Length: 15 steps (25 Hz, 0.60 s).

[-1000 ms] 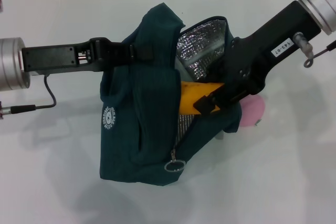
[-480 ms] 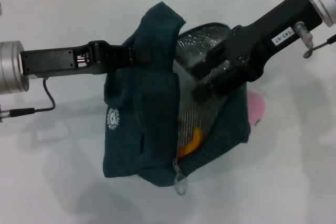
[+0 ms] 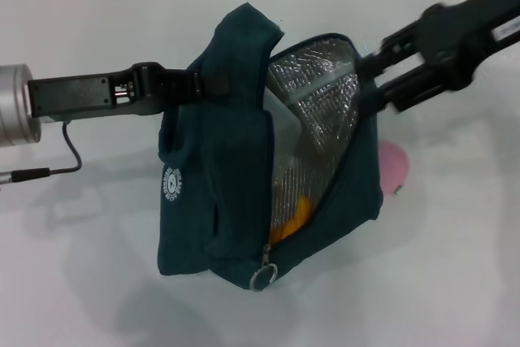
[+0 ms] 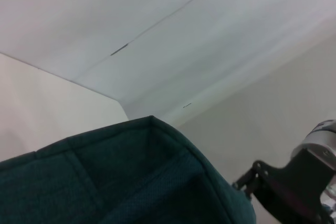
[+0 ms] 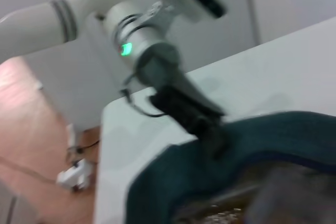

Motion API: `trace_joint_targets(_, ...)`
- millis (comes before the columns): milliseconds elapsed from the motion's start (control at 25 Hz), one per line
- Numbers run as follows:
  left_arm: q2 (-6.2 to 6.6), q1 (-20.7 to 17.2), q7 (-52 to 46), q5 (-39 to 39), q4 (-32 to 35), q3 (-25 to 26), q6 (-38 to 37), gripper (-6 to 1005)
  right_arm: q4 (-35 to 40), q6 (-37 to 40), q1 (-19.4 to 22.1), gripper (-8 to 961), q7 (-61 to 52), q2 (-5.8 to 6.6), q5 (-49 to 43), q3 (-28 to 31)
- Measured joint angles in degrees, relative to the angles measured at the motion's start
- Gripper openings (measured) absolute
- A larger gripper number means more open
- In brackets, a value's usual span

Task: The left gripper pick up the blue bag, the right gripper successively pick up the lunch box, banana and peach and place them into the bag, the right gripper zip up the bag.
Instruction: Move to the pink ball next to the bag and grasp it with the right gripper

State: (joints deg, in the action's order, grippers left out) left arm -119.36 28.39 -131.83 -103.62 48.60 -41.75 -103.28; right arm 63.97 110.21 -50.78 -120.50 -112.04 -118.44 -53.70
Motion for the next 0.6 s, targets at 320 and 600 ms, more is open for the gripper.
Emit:
trace_joint_targets(320,0.1,-0.6,2.2,0.0,-3.4,0.9,0.7,30,0.6,-1.1,7.5,653,6.7,0.99,1.1,8.2)
trace_joint_targets(600,0.41,-0.6,3.3,0.0,-4.2,1.1,0.9,30,-0.1,-6.2,13.7,700,14.7,-0.14,-0.1,7.8)
